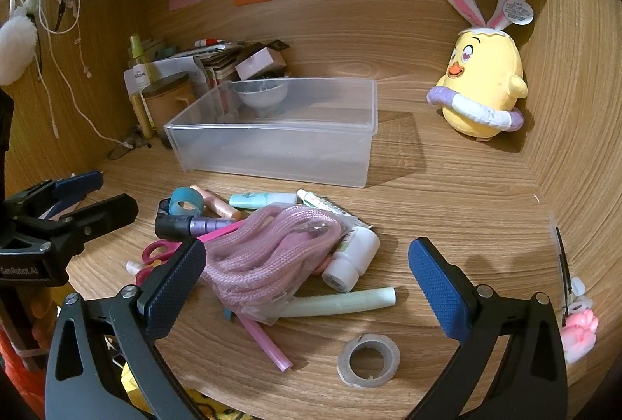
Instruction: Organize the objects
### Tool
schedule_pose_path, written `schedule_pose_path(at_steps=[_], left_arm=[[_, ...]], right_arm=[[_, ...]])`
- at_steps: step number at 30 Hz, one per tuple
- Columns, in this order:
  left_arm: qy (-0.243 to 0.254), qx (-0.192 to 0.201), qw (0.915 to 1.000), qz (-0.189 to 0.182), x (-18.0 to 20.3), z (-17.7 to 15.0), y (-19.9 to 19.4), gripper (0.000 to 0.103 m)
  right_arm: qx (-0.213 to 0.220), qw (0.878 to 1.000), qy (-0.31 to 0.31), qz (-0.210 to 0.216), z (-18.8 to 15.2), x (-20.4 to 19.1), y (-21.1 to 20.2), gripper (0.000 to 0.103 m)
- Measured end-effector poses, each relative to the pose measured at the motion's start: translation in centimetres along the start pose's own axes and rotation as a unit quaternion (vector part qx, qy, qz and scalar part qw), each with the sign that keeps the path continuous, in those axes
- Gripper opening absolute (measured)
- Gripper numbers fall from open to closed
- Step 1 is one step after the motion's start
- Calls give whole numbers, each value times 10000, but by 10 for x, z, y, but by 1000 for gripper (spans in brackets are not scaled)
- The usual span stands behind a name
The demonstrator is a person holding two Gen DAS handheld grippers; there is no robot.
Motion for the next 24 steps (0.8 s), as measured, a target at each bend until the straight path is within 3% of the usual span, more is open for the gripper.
schedule_pose_path(at_steps=[24], left_arm=[[61, 37, 10000, 0, 5, 0, 2, 103]], right_arm=[[-52, 10000, 26, 73, -3, -3, 2, 103]])
Point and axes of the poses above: each gripper's, at about its wrist camera, not at the fingertips, and y roughly the way its jaws point, x to its right, z to its top, the point moved 10 cm from there along y, roughly the way its jaws point
